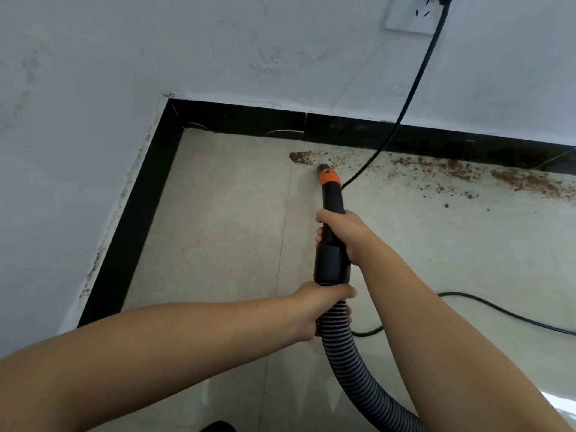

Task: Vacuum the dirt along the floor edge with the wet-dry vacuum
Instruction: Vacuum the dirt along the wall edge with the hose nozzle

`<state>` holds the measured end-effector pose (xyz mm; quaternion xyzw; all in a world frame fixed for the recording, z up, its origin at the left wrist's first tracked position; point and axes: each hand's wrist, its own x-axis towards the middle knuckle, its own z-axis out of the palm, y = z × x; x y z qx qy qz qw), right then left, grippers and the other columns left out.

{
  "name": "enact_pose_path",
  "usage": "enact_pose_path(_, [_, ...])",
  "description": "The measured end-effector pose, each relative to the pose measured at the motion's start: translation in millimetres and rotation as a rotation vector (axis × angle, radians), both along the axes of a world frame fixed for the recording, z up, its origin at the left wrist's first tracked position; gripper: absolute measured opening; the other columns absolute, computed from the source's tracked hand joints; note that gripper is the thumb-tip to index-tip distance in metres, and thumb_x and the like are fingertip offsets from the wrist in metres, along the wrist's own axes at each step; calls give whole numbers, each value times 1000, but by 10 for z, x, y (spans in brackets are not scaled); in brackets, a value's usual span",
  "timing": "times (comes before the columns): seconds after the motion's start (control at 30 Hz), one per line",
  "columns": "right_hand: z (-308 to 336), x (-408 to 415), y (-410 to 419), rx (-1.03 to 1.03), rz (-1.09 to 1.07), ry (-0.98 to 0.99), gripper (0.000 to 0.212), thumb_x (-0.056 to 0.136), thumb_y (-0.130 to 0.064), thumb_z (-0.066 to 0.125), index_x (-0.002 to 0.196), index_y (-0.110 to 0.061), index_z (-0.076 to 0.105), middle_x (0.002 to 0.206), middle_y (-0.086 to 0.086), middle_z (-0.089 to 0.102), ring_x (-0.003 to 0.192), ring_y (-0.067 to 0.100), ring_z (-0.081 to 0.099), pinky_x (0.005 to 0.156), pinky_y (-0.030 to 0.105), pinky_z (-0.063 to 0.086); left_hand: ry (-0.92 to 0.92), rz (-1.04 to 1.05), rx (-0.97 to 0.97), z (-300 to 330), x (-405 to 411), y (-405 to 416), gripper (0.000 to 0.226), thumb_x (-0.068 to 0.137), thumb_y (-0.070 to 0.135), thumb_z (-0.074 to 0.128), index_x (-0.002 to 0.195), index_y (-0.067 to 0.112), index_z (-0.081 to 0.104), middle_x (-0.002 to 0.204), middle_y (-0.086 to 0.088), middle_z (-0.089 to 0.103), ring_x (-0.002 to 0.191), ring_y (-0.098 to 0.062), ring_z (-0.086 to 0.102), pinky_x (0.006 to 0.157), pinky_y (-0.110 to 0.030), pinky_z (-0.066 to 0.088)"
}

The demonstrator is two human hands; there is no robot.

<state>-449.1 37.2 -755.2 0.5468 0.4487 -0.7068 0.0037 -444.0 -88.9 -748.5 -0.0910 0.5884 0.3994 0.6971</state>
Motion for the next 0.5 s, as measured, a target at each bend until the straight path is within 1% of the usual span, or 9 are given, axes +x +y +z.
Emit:
enact_pose_path(0.1, [-15, 199, 138, 14, -102, -22, 13, 86, -5, 59, 93, -7, 48, 65, 10, 52, 50, 20, 51, 56, 30, 51, -16, -70, 17, 8, 89, 123, 14, 86, 15, 67, 94, 9, 56, 67, -4, 60, 56, -15, 59, 50, -24, 51])
enact_pose_path(0.23, [4, 273, 318, 35, -149, -31, 14, 86, -5, 60, 92, -7, 48, 66, 10, 52, 51, 20, 51, 58, 32, 51, 3, -49, 38, 42, 148, 285, 16, 87, 14, 66, 97, 8, 55, 68, -5, 59, 55, -15, 58, 46, -20, 50])
enact_pose_path(0.33, [40, 164, 305, 31, -41, -25, 13, 86, -5, 60, 92, -6, 49, 65, 10, 53, 49, 20, 51, 56, 31, 51, -8, 22, 32, 26, 159, 292, 20, 87, 14, 67, 100, 6, 55, 68, -6, 59, 56, -17, 58, 48, -22, 52])
enact_pose_path(0.43, [57, -33, 174, 16, 101, 1, 13, 86, -4, 58, 92, -6, 47, 65, 10, 52, 49, 20, 51, 55, 31, 50, -17, 102, 5, -13, 108, 195, 19, 86, 13, 67, 99, 5, 56, 68, -8, 60, 58, -19, 59, 51, -26, 52])
enact_pose_path(0.5, [37, -170, 90, 12, 152, 22, 13, 86, -4, 58, 94, -6, 47, 65, 10, 53, 49, 19, 51, 54, 30, 50, -14, 135, -17, -49, 17, 125, 17, 85, 13, 67, 97, 5, 57, 68, -8, 61, 59, -20, 60, 56, -29, 53])
